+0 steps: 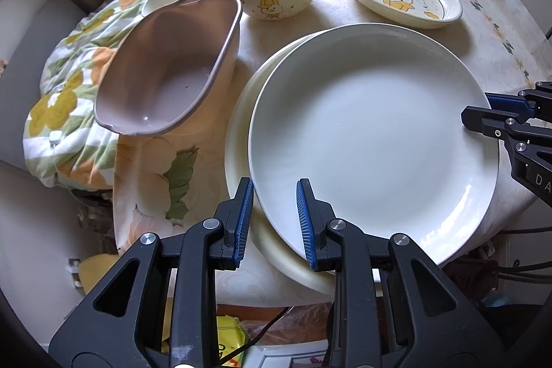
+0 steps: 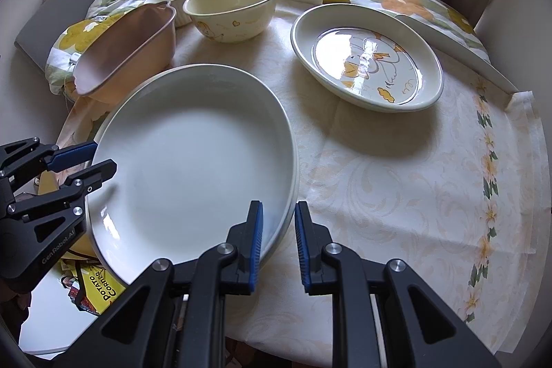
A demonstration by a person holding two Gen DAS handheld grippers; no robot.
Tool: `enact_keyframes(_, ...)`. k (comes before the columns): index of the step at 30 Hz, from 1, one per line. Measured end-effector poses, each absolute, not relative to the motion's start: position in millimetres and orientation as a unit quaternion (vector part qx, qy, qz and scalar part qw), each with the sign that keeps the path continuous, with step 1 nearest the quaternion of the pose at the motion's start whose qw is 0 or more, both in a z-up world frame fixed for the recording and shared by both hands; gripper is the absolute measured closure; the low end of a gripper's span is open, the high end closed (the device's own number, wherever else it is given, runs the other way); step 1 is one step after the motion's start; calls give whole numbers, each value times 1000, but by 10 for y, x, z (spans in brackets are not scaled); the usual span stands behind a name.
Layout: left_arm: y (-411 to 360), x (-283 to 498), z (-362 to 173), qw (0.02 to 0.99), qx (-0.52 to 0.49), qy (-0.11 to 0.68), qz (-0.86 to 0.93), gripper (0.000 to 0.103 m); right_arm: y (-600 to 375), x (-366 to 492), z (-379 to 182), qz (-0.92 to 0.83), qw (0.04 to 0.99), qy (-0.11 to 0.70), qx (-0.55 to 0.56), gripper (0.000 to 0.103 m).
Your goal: Organize plates and bowls
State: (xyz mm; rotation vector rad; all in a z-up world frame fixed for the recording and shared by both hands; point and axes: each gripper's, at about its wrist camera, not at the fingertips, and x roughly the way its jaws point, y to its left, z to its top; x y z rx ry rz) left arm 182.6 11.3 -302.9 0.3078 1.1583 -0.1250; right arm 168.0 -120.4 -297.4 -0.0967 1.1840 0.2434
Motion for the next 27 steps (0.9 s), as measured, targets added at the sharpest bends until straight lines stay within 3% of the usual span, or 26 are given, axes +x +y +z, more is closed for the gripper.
enact_keyframes(12, 170, 1817, -2939, 826, 134, 544, -65, 81, -1227, 1681, -2943, 107, 822, 559, -26, 86)
enact_keyframes(19, 229, 1966, -2274, 865, 86, 486, -86, 80, -1518, 1708, -2451, 91, 853, 513, 22, 86)
enact_keyframes(20, 224, 2016, -2163, 872, 76, 475, -91, 78, -1594, 1720, -2359, 86, 859, 504, 30, 85)
enact_keyframes(21, 215, 2082, -2056, 877, 65, 465, -99, 75, -1673, 1730, -2264, 78, 865, 494, 37, 74)
enact_keyframes(22, 206, 2157, -1986, 880, 56, 460, -105, 63, -1729, 1742, -2193, 72, 870, 485, 41, 47)
enact_keyframes(23, 189, 2231, -1928, 882, 45, 457, -111, 31, -1810, 1758, -2113, 70, 875, 476, 49, 32)
enact_keyframes(24, 174, 2302, -1875, 885, 32, 450, -115, 15, -1881, 1770, -2045, 70, 880, 466, 57, 13)
enact_keyframes(25, 162, 2353, -1815, 893, 18, 435, -115, 0, -1962, 1785, -1981, 72, 884, 457, 65, 12)
enact_keyframes(27, 89, 2452, -1744, 899, 0, 420, -125, 0, -2079, 1836, -1899, 77, 889, 447, 68, 11)
